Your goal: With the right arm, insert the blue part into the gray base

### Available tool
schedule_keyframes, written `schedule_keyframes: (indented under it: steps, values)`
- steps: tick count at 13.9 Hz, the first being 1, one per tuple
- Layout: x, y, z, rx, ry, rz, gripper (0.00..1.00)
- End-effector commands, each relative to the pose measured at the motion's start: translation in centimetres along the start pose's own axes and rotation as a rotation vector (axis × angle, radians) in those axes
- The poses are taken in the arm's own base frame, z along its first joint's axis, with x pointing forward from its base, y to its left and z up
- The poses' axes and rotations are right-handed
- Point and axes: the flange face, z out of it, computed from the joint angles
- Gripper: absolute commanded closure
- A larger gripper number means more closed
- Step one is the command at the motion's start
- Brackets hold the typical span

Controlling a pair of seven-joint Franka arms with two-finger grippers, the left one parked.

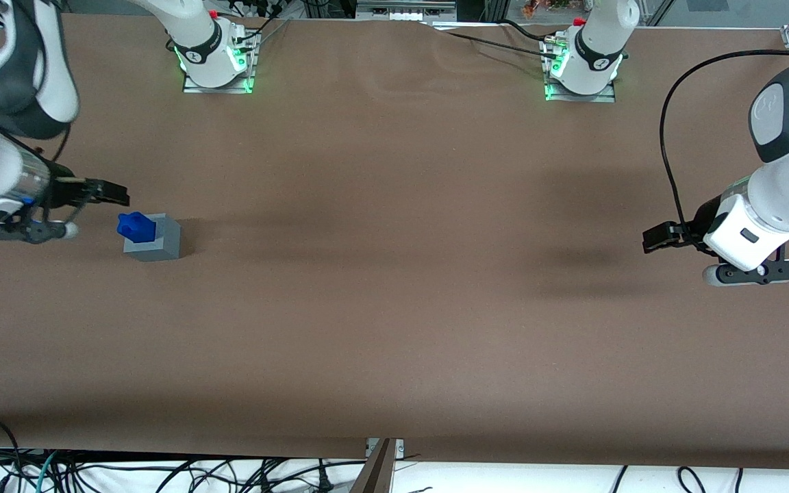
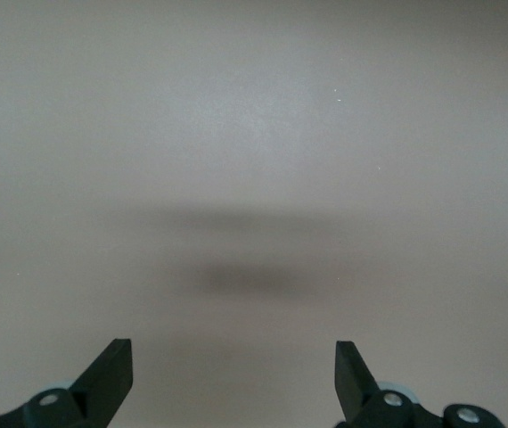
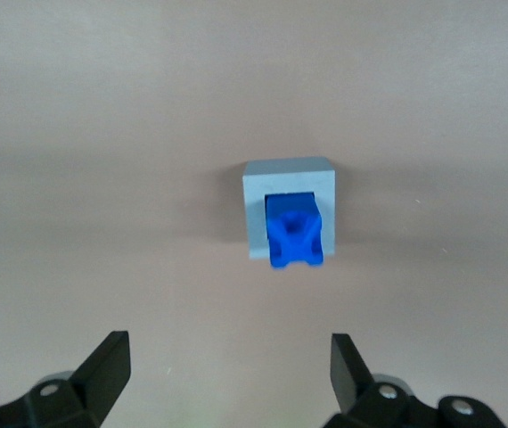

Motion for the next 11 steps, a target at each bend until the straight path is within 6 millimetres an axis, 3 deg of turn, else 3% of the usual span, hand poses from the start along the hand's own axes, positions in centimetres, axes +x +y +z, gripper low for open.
schedule_keyframes:
  steps: [1, 5, 11]
  values:
    - [-0.9, -1.2, -6.0, -0.001, 0.001, -0.005, 0.01]
    - [-2.6, -1.4, -9.8, 0.010, 0.031, 0.024, 0.01]
    - [-3.2, -2.3, -8.7, -0.003, 0.065, 0.038, 0.01]
